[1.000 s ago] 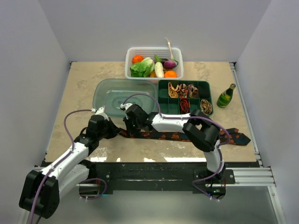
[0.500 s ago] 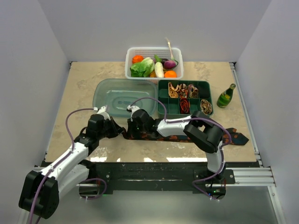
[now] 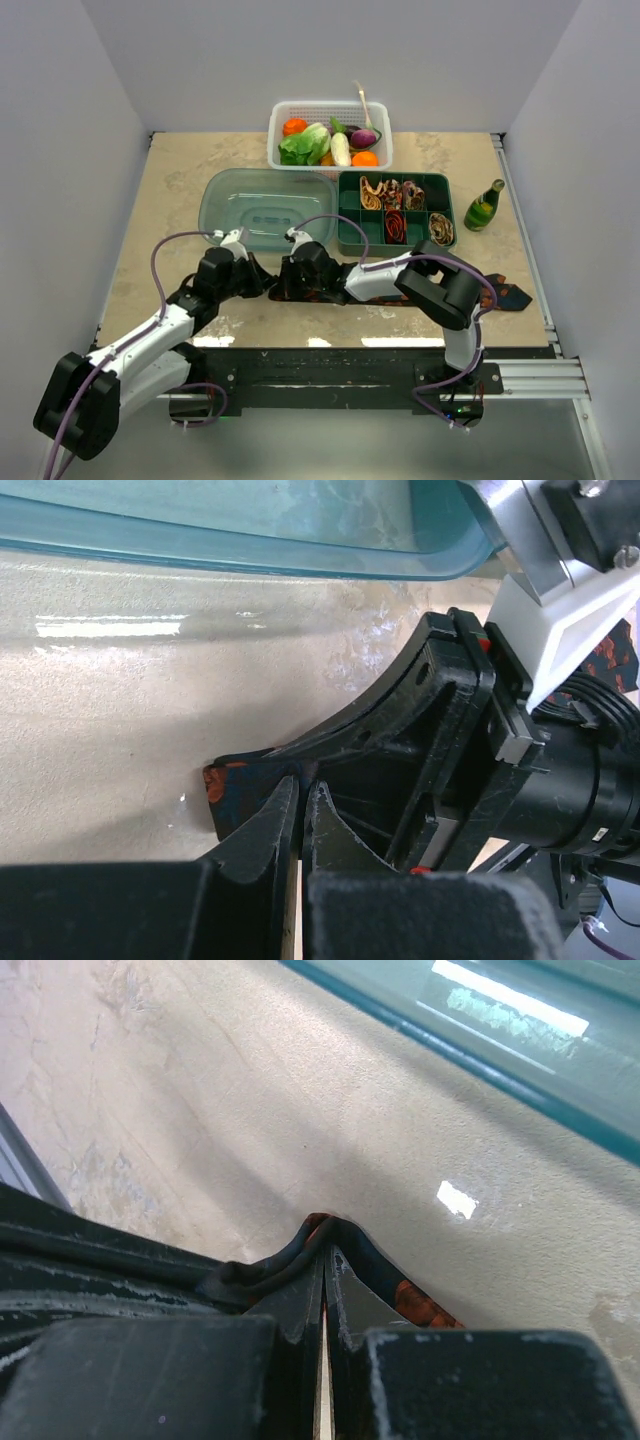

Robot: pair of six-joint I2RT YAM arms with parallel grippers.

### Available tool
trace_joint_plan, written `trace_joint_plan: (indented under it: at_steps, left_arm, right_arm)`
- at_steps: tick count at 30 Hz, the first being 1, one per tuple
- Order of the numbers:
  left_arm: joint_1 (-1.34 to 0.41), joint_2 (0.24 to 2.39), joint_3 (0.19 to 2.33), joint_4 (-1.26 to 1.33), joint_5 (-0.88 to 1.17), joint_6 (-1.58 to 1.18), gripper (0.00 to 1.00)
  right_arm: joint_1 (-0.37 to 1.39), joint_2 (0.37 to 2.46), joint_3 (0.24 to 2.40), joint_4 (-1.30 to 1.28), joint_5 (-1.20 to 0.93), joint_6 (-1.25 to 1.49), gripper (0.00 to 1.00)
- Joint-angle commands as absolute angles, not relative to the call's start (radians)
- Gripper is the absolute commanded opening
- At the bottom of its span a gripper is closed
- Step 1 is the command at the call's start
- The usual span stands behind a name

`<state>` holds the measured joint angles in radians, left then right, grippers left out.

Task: Roll the ties
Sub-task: Roll the tie at the center of the board.

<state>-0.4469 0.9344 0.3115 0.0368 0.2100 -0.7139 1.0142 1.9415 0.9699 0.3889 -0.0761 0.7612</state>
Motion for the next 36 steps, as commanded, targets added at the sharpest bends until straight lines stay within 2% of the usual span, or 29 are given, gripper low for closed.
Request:
trace_joint_plan:
  at_steps: [1,10,14,20,23,36]
  left_arm:
    - [-0.489,0.943,0.299,0.110,0.187,-0.733,0.00]
    - [-0.522,0.960,0.282,0.115,0.157,-0.730,0.00]
    - [-0.523,0.943,0.299,0.049,0.115,-0.695,0.00]
    - [-0.525,0.913,0.296,0.022,0.075,-0.686,0.00]
    - [-0.525,0.917,0.295,0.023,0.072,-0.690,0.00]
    - [-0.535,0.948,0.307,0.051,0.080,-0.699,0.00]
  right_arm:
    - [1.015,1.957,0.954,0.480,-0.109,0.796,0.00]
    - [1.015,1.974,0.995,0.457,-0.186,0.775,0.00]
    - [1.015,1.950,1.055,0.315,-0.155,0.717,0.00]
    - [1.029,1.916,1.192,-0.029,-0.060,0.563,0.00]
    - [1.031,1.904,1.219,-0.084,-0.031,0.517,0.00]
    - [1.029,1.797,1.152,-0.133,0.046,0.505,0.00]
